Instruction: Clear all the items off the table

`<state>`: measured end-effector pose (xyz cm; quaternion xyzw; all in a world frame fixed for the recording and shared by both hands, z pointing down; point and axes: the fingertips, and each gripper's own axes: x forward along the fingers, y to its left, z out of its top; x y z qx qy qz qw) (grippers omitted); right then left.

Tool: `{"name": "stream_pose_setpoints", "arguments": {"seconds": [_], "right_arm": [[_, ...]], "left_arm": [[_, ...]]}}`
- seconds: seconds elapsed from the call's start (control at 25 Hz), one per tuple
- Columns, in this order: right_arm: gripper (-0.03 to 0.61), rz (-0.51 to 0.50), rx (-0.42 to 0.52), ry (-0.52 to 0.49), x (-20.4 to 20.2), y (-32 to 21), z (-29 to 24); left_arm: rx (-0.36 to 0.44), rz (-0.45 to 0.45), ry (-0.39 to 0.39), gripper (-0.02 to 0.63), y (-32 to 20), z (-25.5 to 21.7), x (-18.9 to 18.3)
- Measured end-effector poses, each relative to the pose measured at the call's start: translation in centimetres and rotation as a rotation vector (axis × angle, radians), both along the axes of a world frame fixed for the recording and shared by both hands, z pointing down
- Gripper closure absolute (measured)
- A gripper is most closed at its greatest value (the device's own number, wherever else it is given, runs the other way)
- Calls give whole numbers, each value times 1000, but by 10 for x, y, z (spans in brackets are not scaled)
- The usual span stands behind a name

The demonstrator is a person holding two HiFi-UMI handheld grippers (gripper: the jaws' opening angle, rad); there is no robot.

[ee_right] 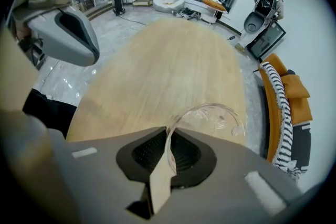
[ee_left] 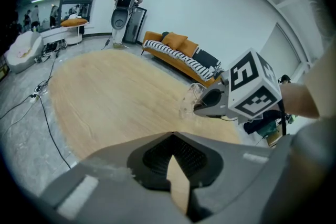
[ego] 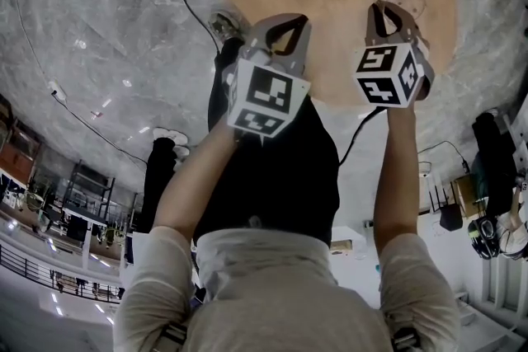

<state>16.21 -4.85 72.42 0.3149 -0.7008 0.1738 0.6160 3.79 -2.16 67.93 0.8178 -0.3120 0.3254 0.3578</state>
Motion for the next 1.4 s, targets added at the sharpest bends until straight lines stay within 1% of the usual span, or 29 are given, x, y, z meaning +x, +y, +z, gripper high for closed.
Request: {"name": "stream_pose_setpoints", "arguments": {"seconds": [0.16, 0.28, 0.44, 0.56, 0.72, 0.88, 1.04, 1.16, 1.28, 1.4], "right_arm": [[545, 14, 52, -60, -17, -2, -25], [545, 17, 81, -107, -34, -3, -46], [545, 3, 144, -173, -63, -14, -74], [545, 8, 175, -220, -82, -15, -97], [545, 14, 219, -310, -104, -17, -137], [545, 27, 269, -383, -124, -23, -179], [545, 45, 354, -448, -140, -24, -231], [545, 27, 397, -474, -152, -18, -268], [545, 6, 436, -482, -159, -18, -299], [545, 15, 493, -517, -169, -19, -332]], "left_arm": [[43, 1, -25, 594, -5, -14, -3], [63, -3, -26, 594, -9, -30, -8], [127, 10, -50, 594, -22, -50, -20], [144, -27, -52, 594, -23, -64, -31], [203, -48, -51, 594, -34, -104, -43], [232, -82, -51, 594, -37, -136, -57], [321, -68, -75, 594, -38, -180, -67], [351, -109, -93, 594, -41, -212, -84], [368, -164, -73, 594, -51, -240, -94], [422, -176, -50, 594, -56, -270, -100]]}}
